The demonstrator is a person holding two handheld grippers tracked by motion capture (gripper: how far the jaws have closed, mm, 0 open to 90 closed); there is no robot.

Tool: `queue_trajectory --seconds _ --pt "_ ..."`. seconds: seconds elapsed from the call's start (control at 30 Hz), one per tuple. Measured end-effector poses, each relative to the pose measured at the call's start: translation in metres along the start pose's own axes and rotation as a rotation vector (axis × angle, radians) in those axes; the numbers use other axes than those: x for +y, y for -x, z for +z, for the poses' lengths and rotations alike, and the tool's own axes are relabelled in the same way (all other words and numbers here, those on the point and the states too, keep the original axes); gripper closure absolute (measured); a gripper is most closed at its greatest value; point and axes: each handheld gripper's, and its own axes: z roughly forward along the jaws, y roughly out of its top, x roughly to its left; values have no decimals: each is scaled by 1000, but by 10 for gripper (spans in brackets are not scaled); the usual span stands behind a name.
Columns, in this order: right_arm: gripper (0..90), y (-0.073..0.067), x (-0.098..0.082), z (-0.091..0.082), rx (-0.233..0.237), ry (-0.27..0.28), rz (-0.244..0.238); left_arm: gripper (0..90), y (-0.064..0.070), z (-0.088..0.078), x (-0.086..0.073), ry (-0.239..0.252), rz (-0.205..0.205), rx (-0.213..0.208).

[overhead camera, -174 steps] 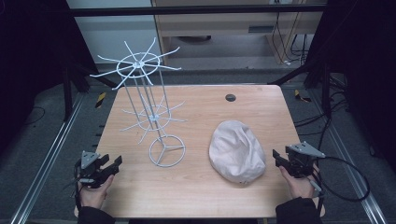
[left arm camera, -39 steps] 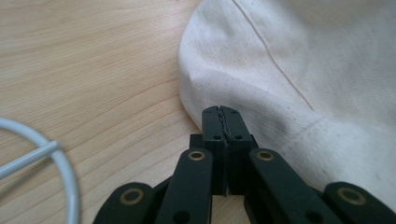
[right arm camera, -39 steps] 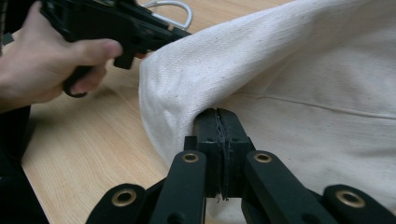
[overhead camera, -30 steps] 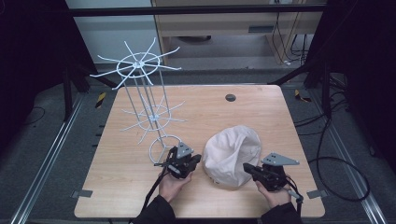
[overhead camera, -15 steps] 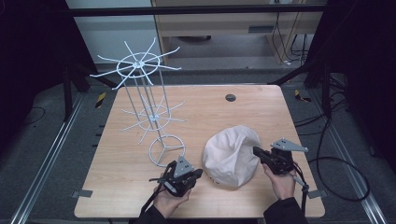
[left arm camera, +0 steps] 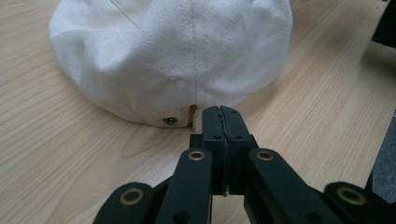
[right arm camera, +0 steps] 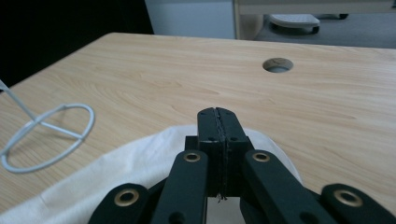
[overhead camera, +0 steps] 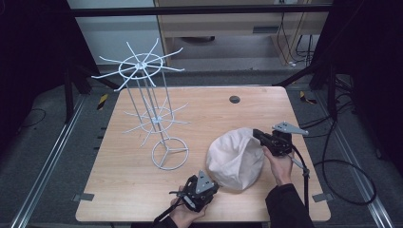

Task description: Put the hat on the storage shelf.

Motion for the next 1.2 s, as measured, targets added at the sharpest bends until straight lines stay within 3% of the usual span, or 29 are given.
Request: queue_trajectory --seconds 0.1,0.23,0.33,0.4,0.47,0.6,0.73,0.9,1.0,1.03,1.2 --pt "900 0 4 6 7 -4 -6 897 -1 3 0 0 1 -1" --pt "900 -2 8 21 28 -20 -29 897 -3 9 0 8 -27 -3" --pt "900 -2 5 32 41 -63 -39 897 -5 11 1 13 -38 2" --pt "900 0 0 38 27 -130 -64 897 -10 10 1 15 -49 12" --pt "900 3 -2 38 21 -143 -57 898 -15 10 2 19 -59 19" --pt "900 7 -5 36 11 -171 -56 897 -24 10 4 21 -77 40" --pt "900 13 -10 30 5 -206 -74 897 -41 12 9 23 -109 72" --pt "900 11 -11 24 -1 -221 -86 897 -53 15 12 35 -141 101" --pt "893 11 -10 19 -23 -206 -102 897 -59 18 14 41 -159 114" --pt "844 13 -10 12 -39 -170 -95 897 -61 19 15 44 -164 120" --pt "725 19 -13 -6 -74 -142 -129 897 -69 21 17 49 -174 141"
